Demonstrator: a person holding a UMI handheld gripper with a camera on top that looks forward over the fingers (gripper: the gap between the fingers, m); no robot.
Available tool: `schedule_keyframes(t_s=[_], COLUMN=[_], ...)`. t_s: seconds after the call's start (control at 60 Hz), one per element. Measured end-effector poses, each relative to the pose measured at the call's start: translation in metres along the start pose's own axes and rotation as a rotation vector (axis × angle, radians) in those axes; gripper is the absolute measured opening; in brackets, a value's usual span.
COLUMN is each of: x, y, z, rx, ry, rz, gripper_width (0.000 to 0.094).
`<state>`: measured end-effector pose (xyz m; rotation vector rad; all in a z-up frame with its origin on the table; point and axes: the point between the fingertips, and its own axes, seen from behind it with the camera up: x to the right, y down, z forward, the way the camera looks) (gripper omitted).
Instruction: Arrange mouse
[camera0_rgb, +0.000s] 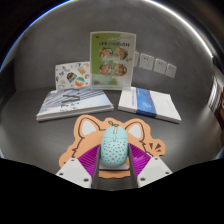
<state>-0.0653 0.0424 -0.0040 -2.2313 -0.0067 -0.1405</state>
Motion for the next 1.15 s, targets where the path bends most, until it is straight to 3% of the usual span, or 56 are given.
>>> schedule_keyframes(t_s=[0.283, 0.433, 0.55, 0.733, 0.85, 1.15], x=[0.0, -0.002, -0.006, -0.004, 0.024, 0.055], y=[0.006, 0.007, 0.004, -0.01, -0.001, 0.065], z=[0.004, 0.003, -0.004, -0.061, -0.109, -0.193], rx=[0.032, 0.013, 0.003, 0.069, 0.1, 0.053], ry=[-0.076, -0.157, -0.225, -0.383, -0.363, -0.366], rz=[0.074, 0.09, 0.09, 0.109, 0.052, 0.02], gripper_width=[0.0457, 0.0549, 0.0846, 0.0848, 0.0847, 0.0842])
